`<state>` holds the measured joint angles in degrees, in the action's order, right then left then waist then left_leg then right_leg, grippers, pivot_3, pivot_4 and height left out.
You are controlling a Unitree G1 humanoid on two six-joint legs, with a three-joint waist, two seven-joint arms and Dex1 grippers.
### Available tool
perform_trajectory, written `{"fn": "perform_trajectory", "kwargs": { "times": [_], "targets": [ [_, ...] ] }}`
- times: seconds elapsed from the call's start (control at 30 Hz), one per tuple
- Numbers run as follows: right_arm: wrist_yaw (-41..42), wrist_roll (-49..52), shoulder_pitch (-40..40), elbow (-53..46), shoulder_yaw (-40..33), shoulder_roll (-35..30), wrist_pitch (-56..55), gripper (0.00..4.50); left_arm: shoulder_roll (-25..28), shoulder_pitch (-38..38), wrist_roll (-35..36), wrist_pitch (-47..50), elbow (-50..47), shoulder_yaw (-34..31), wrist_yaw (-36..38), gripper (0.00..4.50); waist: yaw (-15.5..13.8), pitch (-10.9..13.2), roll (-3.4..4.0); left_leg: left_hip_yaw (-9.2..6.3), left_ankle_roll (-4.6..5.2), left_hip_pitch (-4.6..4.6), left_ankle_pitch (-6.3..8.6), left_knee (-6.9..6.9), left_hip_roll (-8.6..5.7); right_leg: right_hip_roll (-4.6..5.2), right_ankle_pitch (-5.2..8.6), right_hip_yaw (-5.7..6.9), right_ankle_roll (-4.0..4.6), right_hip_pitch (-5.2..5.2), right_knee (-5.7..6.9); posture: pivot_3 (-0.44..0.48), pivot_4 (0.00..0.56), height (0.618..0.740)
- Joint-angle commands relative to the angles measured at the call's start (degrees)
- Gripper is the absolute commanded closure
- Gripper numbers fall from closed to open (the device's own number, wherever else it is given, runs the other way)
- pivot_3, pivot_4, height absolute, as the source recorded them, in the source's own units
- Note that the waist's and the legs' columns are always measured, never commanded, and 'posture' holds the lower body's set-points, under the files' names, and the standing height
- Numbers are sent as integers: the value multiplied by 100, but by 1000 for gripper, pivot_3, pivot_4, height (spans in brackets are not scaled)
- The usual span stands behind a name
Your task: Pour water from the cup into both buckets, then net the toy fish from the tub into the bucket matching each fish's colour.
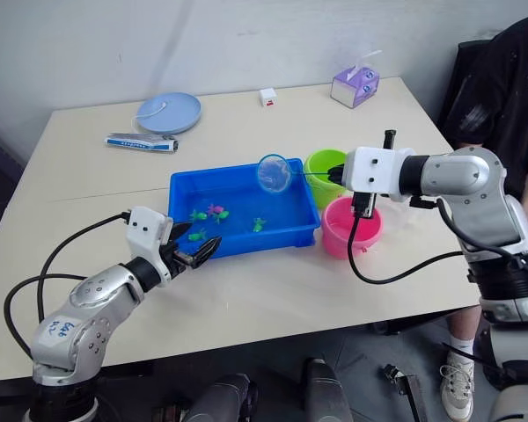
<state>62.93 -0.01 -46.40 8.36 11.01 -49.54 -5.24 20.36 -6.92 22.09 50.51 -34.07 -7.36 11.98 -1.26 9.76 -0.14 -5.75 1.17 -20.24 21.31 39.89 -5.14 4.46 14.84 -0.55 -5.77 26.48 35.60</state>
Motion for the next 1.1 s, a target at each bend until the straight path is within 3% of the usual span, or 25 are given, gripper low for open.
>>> {"fn": "perform_trajectory", "kwargs": {
  "times": [0.03,0.57,1.1],
  "targets": [
    [311,75,-225,158,-10,73,-293,3743,-38,138,9,81,-463,-112,-159,205,-4,0,0,-1,0,0,0,0,0,0,0,1,0,0,-1,0,150,740],
    [922,47,-343,377,161,349,-554,3743,-260,644,53,110,-902,-105,-338,205,-12,0,0,-2,-1,-1,0,3,-2,2,0,1,0,-2,0,0,150,740],
    [763,-405,-465,1247,452,862,-1076,3743,-279,228,-26,21,-640,-128,-406,205,-7,0,0,-2,0,-1,0,3,-3,2,0,4,0,-2,0,0,150,740]
  ]
}}
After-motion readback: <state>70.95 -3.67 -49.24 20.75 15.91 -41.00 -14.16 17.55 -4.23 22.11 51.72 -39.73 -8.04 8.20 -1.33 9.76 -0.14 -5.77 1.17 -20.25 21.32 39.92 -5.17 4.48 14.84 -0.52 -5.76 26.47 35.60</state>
